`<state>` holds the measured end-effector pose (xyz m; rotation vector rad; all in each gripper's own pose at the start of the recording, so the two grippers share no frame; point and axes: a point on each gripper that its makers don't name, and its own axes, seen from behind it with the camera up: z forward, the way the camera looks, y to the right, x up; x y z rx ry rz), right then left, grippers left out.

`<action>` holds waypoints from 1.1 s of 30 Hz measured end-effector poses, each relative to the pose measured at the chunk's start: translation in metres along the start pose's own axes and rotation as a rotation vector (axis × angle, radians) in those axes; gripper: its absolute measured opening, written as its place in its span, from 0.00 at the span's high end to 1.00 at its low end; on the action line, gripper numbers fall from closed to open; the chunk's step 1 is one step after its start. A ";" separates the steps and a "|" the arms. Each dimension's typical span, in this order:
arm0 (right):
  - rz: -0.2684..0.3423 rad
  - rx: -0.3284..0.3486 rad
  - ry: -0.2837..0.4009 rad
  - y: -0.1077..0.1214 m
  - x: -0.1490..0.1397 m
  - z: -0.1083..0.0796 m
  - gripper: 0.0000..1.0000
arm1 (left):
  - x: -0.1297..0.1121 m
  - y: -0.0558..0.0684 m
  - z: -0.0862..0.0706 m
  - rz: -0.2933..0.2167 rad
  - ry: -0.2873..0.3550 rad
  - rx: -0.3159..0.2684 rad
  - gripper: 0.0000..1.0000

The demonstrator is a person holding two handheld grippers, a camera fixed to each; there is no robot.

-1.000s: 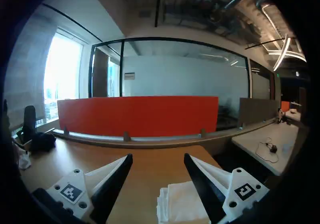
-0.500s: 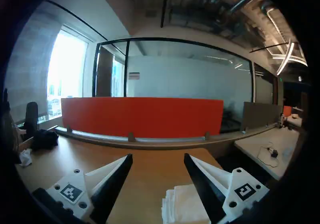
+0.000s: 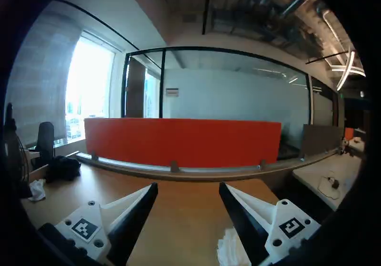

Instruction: Fold towel

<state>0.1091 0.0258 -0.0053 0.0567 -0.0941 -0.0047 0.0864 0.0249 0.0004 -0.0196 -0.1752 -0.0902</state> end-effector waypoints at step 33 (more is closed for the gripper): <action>0.062 -0.003 0.020 -0.055 0.041 0.014 0.00 | -0.008 -0.002 0.013 0.023 0.059 -0.008 0.05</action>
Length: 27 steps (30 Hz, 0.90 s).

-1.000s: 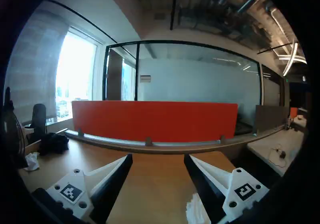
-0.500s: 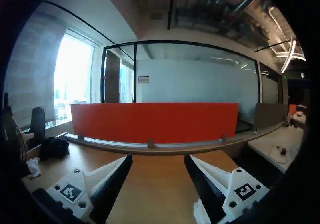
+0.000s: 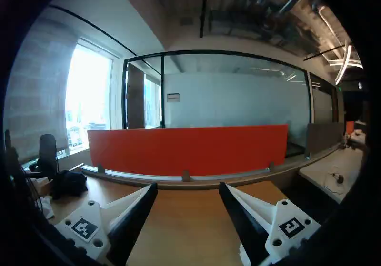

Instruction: Fold towel

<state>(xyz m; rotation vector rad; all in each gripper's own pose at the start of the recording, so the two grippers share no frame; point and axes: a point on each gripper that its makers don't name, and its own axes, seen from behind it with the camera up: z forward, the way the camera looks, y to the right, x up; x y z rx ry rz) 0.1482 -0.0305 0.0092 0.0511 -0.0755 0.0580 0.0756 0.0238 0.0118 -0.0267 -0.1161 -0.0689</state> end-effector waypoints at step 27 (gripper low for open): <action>0.014 -0.016 0.044 -0.011 -0.021 -0.001 0.01 | -0.082 -0.013 0.000 0.083 0.092 0.011 0.05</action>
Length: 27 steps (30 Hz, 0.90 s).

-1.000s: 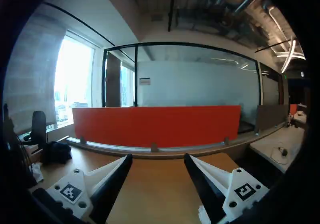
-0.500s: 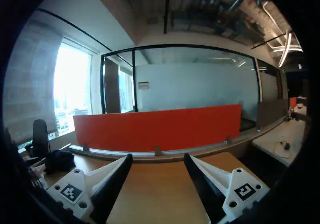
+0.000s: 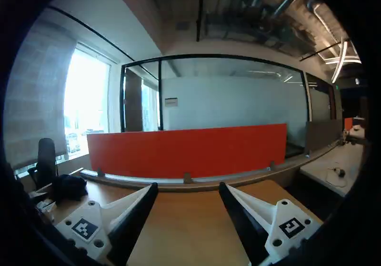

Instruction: Fold towel

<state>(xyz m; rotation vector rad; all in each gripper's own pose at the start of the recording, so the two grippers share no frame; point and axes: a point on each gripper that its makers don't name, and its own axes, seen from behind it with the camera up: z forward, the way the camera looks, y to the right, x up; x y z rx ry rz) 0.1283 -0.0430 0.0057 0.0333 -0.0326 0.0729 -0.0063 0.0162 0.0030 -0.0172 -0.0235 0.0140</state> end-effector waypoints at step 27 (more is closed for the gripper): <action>0.000 0.024 0.022 -0.014 -0.037 0.004 0.01 | -0.065 -0.005 -0.003 -0.033 0.027 0.007 0.05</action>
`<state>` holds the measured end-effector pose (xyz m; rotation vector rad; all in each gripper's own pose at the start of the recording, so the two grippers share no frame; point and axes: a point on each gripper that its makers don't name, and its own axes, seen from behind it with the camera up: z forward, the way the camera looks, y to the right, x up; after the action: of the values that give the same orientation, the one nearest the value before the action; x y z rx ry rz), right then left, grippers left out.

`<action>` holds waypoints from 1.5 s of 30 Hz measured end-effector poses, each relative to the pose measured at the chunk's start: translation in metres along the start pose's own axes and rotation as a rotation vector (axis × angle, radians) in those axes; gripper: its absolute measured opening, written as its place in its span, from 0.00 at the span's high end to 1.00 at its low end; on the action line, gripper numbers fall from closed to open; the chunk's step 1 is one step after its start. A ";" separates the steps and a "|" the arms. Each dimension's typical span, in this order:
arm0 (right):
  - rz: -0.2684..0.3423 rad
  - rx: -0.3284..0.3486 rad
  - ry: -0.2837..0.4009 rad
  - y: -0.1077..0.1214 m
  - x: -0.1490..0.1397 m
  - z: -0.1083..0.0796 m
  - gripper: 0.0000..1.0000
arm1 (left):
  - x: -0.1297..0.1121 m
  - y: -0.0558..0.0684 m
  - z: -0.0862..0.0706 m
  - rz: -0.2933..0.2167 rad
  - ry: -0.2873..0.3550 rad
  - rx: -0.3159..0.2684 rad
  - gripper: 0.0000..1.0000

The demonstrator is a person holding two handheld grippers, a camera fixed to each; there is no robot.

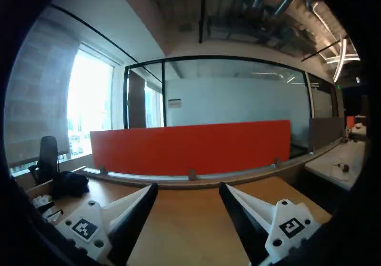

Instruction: Fold towel

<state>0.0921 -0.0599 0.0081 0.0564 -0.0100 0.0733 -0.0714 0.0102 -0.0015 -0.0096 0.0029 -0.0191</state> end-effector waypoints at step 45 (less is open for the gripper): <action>-0.069 -0.033 0.045 0.038 -0.041 -0.004 0.01 | -0.005 0.003 0.000 0.009 -0.001 -0.011 0.05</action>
<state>0.0480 -0.0252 0.0057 0.0221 0.0354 0.0058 -0.0765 0.0137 -0.0014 -0.0207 0.0017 -0.0105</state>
